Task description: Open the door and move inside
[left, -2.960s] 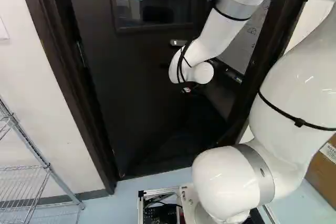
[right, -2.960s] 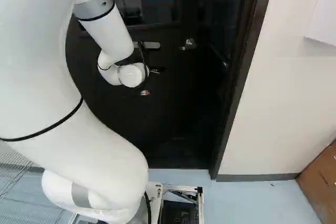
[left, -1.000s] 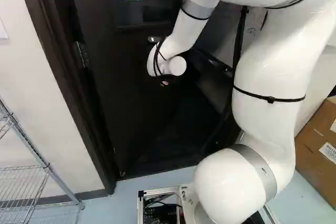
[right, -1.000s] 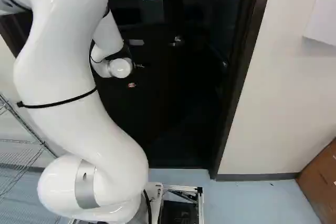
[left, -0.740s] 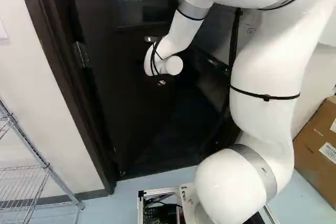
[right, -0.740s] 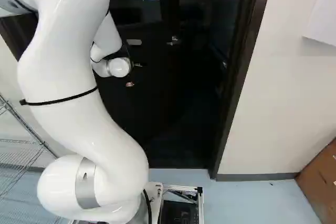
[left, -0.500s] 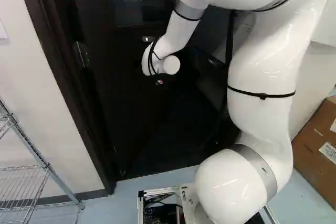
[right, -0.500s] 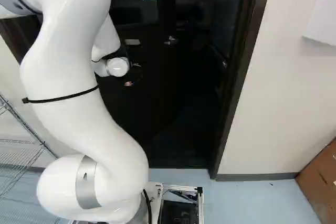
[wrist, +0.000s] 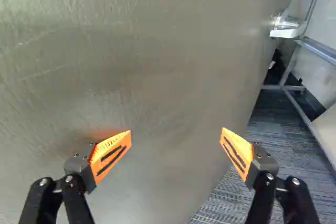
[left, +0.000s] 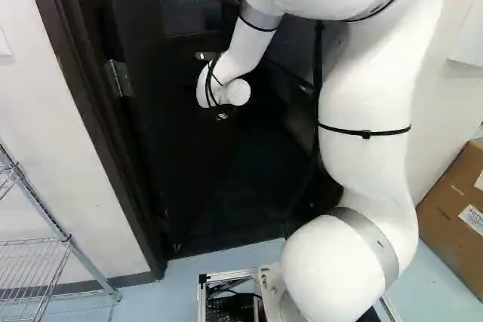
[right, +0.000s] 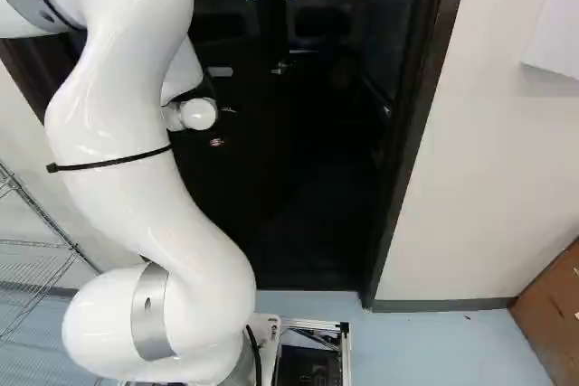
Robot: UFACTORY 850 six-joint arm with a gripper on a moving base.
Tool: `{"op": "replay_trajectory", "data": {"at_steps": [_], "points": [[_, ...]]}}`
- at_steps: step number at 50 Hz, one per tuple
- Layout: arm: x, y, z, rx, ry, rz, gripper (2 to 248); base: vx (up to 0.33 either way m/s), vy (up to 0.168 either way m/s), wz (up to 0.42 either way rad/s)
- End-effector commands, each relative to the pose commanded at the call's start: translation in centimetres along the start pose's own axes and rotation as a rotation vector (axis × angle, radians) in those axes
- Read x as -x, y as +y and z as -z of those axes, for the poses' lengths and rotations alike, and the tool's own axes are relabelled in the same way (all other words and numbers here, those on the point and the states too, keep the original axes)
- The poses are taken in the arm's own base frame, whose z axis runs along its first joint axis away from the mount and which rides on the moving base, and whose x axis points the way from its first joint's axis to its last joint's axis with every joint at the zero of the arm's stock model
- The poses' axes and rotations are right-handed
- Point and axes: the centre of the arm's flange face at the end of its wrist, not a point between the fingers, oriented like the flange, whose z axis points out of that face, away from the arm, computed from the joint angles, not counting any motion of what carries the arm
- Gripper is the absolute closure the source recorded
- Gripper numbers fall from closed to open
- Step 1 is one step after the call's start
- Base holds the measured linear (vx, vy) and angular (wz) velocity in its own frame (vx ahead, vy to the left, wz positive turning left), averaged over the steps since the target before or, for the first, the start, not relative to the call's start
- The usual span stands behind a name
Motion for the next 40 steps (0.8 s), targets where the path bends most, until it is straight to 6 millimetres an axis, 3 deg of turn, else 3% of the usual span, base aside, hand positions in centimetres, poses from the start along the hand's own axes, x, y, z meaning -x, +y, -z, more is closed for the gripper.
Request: {"op": "replay_trajectory", "data": {"at_steps": [40], "points": [[-0.2, -2.4, -2.5, -0.084, 0.002, 0.067, 3, 0.0, 0.0, 0.0]]}}
